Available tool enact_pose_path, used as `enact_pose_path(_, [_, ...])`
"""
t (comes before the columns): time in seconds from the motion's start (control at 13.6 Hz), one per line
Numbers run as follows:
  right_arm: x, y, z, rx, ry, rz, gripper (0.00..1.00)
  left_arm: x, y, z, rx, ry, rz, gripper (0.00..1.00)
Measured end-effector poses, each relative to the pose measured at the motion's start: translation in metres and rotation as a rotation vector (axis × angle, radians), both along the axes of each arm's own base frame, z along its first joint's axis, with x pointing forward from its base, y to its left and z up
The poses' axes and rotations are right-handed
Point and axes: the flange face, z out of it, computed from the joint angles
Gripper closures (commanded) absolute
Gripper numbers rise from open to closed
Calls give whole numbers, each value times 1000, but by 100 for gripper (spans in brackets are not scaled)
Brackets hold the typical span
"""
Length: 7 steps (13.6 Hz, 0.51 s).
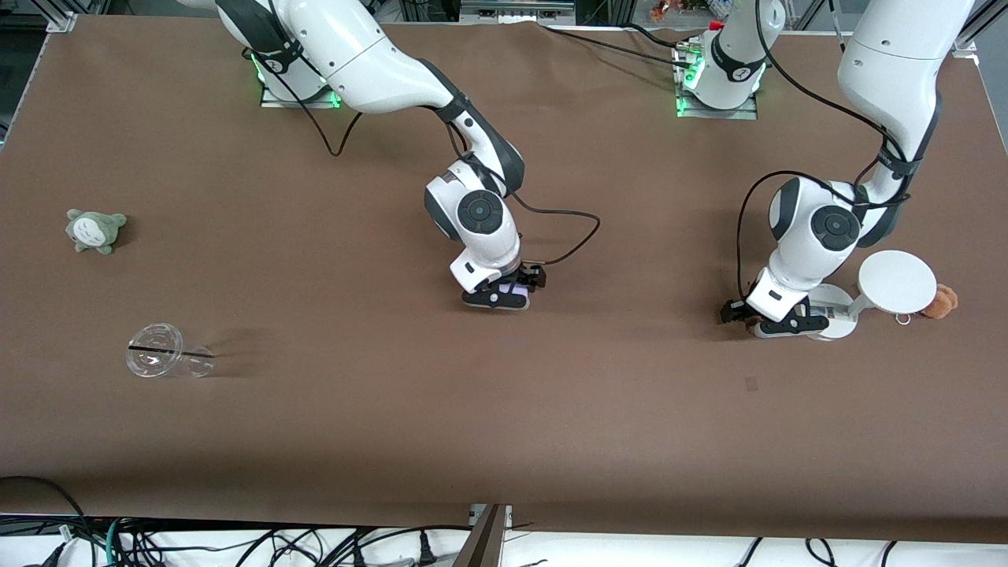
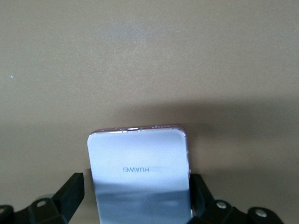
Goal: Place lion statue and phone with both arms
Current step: 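Grasp the white phone with the right gripper and lift it, then move the phone beside the cup while the left gripper lowers the lion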
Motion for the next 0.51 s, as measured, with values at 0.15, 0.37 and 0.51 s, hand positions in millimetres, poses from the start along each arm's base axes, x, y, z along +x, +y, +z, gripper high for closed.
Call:
enact_pose_path(0.15, [-3,3,0,-6,-6,13,4,0,0,-1,-4,-2,-1,100])
enact_pose_path(0.37, [-4,4,0,-13,-9,18,54,0,-2,-2,-7,-3,-3,100])
enact_pose_path(0.51, [-1,1,2,-28,0,16,61,0,-2,-2,-7,-3,-3,100])
